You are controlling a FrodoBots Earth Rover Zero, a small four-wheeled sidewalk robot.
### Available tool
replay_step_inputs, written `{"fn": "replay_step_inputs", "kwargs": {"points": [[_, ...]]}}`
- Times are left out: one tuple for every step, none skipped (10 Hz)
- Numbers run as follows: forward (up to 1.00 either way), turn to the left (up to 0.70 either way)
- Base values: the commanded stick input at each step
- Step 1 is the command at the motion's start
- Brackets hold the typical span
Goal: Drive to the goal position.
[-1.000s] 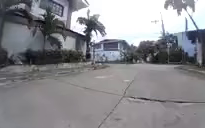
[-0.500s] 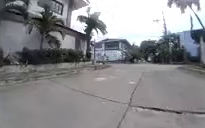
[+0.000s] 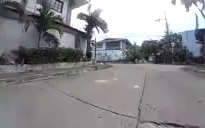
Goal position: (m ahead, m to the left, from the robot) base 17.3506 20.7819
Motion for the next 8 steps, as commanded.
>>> {"fn": "replay_step_inputs", "kwargs": {"points": [[0.7,0.0],[0.7,0.0],[0.7,0.0],[0.7,0.0],[0.7,0.0],[0.7,0.0],[0.7,0.0],[0.7,0.0]]}}
